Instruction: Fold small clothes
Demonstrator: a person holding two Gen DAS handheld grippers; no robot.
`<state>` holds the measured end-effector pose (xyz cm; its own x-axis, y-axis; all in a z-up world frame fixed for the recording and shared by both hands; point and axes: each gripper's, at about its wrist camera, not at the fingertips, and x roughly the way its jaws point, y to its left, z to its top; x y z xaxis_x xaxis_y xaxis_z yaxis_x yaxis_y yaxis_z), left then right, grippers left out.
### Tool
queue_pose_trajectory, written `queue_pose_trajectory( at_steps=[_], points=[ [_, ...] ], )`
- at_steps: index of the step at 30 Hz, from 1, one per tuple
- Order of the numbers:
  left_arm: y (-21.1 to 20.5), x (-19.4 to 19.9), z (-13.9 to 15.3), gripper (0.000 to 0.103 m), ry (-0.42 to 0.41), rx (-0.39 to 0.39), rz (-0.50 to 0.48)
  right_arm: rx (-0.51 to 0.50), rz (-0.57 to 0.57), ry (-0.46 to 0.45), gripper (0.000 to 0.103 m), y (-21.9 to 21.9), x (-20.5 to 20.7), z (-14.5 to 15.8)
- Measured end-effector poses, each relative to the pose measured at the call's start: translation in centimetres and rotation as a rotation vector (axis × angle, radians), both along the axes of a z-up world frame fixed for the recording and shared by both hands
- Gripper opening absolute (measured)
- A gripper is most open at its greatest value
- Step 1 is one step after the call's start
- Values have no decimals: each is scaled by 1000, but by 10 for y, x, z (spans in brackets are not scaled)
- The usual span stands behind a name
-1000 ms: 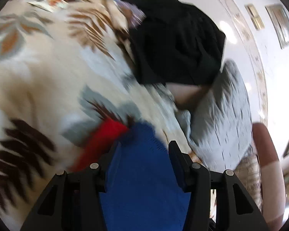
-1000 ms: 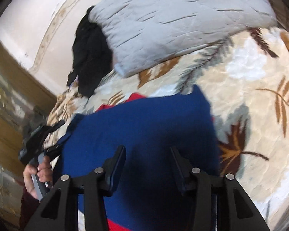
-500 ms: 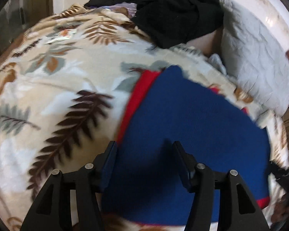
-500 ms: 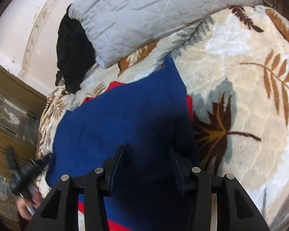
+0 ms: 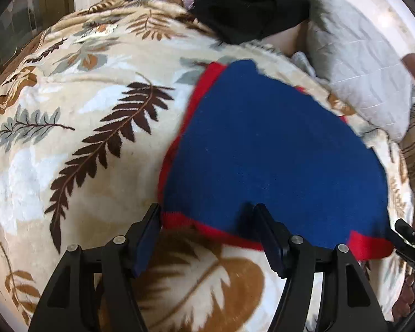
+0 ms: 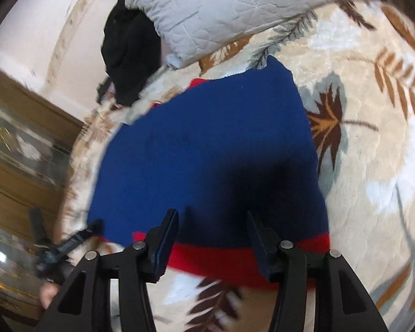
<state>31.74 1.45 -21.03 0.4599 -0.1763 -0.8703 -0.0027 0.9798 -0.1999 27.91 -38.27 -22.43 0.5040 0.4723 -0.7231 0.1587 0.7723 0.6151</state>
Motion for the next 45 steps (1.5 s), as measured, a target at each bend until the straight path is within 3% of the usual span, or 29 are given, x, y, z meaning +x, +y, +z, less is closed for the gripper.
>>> queue_pose_trajectory(
  at_steps=[2,5,12,15,24,32,35,36,37,38,39,42,45],
  points=[
    [4,-13,3,69,-1,-41,5,73,-23,-16,63,-8,-14,3],
    [10,-30,5,69,9,-163,4,132,-43,-21,65,-14,-35,6],
    [23,-38,-7,76,61,-444,97,302,-123,60,72,-18,-68,-18],
    [29,-34,-17,76,73,-531,158,294,-159,86,72,-17,-69,-28],
    [34,-10,-31,77,29,-670,289,329,-274,15,72,-23,-40,-45],
    [29,-7,-31,75,-66,-703,277,318,-328,-82,71,-22,-28,-45],
    [26,-3,-30,49,-87,-671,265,281,-330,-120,71,-18,-23,-44],
    [25,-2,-30,33,-92,-640,264,267,-323,-126,71,-19,-23,-43],
    [24,-1,-31,20,-94,-616,265,240,-318,-138,64,-16,-21,-42],
    [25,0,-30,16,-97,-592,263,222,-317,-143,40,-14,-19,-42],
    [24,0,-28,13,-109,-579,252,204,-308,-136,35,-14,-17,-44],
    [21,-5,-16,10,-158,-540,210,192,-309,-150,33,-14,-18,-43],
    [19,-14,-1,10,-197,-516,177,103,-285,-236,30,-7,-25,-17]
  ],
)
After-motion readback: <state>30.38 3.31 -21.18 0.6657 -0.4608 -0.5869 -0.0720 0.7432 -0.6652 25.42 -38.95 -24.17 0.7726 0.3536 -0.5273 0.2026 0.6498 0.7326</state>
